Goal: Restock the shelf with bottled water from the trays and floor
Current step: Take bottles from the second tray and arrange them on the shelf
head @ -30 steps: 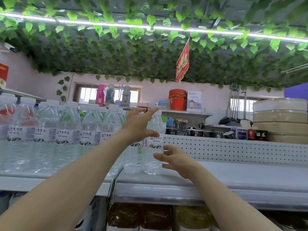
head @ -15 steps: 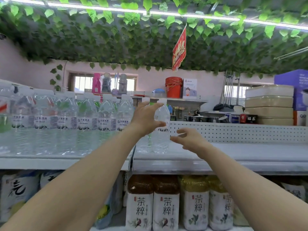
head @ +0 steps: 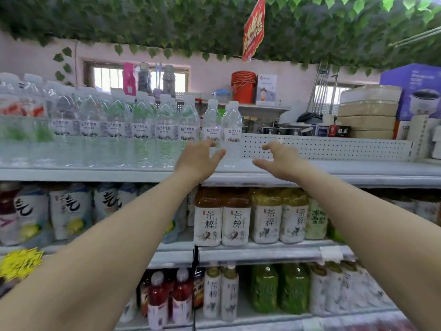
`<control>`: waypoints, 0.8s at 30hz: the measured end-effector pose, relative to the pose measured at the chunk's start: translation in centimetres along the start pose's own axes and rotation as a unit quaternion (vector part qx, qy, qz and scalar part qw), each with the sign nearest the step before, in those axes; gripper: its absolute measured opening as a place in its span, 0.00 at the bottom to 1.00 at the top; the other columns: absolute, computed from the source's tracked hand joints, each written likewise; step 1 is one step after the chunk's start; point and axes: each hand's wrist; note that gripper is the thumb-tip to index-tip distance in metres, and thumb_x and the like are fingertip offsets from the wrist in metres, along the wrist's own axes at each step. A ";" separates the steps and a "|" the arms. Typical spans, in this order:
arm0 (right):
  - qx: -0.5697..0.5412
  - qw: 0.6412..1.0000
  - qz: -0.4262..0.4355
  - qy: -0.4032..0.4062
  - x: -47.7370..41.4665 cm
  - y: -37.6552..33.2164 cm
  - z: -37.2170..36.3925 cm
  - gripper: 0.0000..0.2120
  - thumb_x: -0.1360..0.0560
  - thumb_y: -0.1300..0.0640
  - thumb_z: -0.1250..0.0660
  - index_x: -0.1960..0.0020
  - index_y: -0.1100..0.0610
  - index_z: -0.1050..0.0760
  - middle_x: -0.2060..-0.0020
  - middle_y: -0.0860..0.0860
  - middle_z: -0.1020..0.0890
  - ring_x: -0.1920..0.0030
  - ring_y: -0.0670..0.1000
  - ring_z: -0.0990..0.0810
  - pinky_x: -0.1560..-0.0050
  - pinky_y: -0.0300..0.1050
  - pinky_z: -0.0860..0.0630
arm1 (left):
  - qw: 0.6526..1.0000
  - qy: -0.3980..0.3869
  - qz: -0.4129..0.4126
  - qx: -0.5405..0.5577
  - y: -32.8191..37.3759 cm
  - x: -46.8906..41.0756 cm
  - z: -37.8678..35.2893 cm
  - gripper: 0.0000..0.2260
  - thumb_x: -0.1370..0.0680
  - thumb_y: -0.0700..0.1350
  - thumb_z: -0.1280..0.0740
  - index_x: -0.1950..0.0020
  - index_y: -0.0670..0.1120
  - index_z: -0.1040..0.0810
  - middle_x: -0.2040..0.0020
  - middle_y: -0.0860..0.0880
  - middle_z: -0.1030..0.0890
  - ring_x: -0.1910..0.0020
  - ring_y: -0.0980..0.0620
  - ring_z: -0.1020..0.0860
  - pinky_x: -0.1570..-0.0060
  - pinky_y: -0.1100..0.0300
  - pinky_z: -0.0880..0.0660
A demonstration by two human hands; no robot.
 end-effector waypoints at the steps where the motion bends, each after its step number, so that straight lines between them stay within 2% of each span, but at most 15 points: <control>1: 0.004 1.000 0.001 -0.009 0.8 -0.1 0.0 0.31 0.21 0.38 0.35 0.24 0.54 0.34 0.27 0.54 0.28 0.29 0.58 0.28 0.32 0.55 0.30 | 1.000 -0.003 0.010 -0.001 0.0 1.0 0.1 0.24 0.19 0.60 0.37 0.29 0.47 0.28 0.30 0.45 0.25 0.30 0.44 0.29 0.34 0.49 0.30; 4: -0.004 1.000 0.007 -0.024 3.6 -0.3 -0.3 0.30 0.19 0.38 0.38 0.24 0.55 0.32 0.27 0.54 0.27 0.29 0.57 0.28 0.32 0.53 0.30 | 0.999 -0.007 0.048 -0.002 -0.1 4.7 -0.1 0.25 0.20 0.57 0.34 0.28 0.44 0.29 0.31 0.45 0.25 0.32 0.44 0.28 0.37 0.52 0.30; 10: -0.048 0.996 0.002 -0.075 10.3 1.1 -3.3 0.29 0.18 0.39 0.40 0.25 0.56 0.33 0.31 0.56 0.23 0.34 0.58 0.23 0.37 0.52 0.26 | 0.987 -0.037 0.159 -0.011 0.1 12.7 -2.1 0.25 0.22 0.60 0.34 0.33 0.43 0.27 0.40 0.44 0.21 0.44 0.44 0.23 0.52 0.56 0.30; 11: -0.047 0.995 0.001 -0.088 11.5 1.5 -3.9 0.30 0.18 0.39 0.40 0.24 0.56 0.34 0.30 0.56 0.24 0.33 0.58 0.24 0.37 0.53 0.25 | 0.983 -0.044 0.175 -0.019 0.3 14.0 -2.4 0.26 0.22 0.60 0.34 0.33 0.43 0.27 0.40 0.44 0.21 0.45 0.45 0.23 0.52 0.55 0.29; 13: -0.043 0.993 0.002 -0.110 13.8 2.3 -5.0 0.31 0.18 0.39 0.39 0.23 0.56 0.36 0.29 0.56 0.25 0.32 0.58 0.24 0.35 0.54 0.26 | 0.978 -0.053 0.198 -0.024 1.0 16.7 -3.0 0.27 0.23 0.60 0.32 0.32 0.43 0.27 0.38 0.44 0.22 0.40 0.43 0.24 0.44 0.52 0.26; 15: -0.049 0.990 -0.005 -0.129 16.2 3.2 -6.1 0.31 0.19 0.39 0.39 0.22 0.56 0.37 0.29 0.56 0.25 0.31 0.58 0.25 0.34 0.55 0.26 | 0.973 -0.059 0.224 -0.002 2.1 19.7 -3.7 0.27 0.23 0.58 0.30 0.31 0.43 0.27 0.35 0.43 0.23 0.36 0.43 0.26 0.40 0.52 0.27; 18: -0.063 0.984 -0.021 -0.168 19.4 4.6 -7.4 0.32 0.19 0.38 0.38 0.22 0.55 0.37 0.28 0.56 0.26 0.30 0.59 0.26 0.33 0.55 0.26 | 0.965 -0.074 0.251 0.009 3.4 24.2 -4.7 0.24 0.23 0.54 0.29 0.32 0.43 0.27 0.35 0.43 0.23 0.37 0.43 0.25 0.43 0.53 0.28; 20: -0.063 0.978 -0.022 -0.199 21.5 5.5 -8.5 0.32 0.19 0.38 0.38 0.22 0.56 0.37 0.29 0.56 0.25 0.32 0.59 0.25 0.37 0.53 0.25 | 0.959 -0.086 0.270 0.009 3.7 27.0 -5.3 0.25 0.23 0.53 0.29 0.31 0.43 0.28 0.34 0.44 0.23 0.36 0.44 0.26 0.41 0.53 0.27; 22: -0.053 0.972 -0.023 -0.226 23.2 6.1 -9.7 0.31 0.18 0.39 0.39 0.22 0.56 0.37 0.30 0.56 0.24 0.36 0.59 0.23 0.43 0.51 0.23 | 0.952 -0.099 0.289 0.005 3.5 29.4 -5.8 0.25 0.23 0.53 0.28 0.31 0.43 0.28 0.34 0.44 0.24 0.35 0.44 0.26 0.44 0.56 0.29; 24: -0.054 0.968 -0.024 -0.246 24.7 6.7 -11.3 0.32 0.18 0.39 0.39 0.22 0.56 0.38 0.29 0.57 0.25 0.36 0.59 0.22 0.44 0.51 0.24 | 0.945 -0.113 0.307 -0.005 3.0 31.4 -6.4 0.26 0.24 0.54 0.28 0.30 0.44 0.28 0.34 0.44 0.24 0.37 0.44 0.25 0.46 0.56 0.29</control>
Point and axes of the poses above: each hand's wrist, its own x-axis away from the middle knuckle, its own z-axis out of the back of the hand, y = z × x
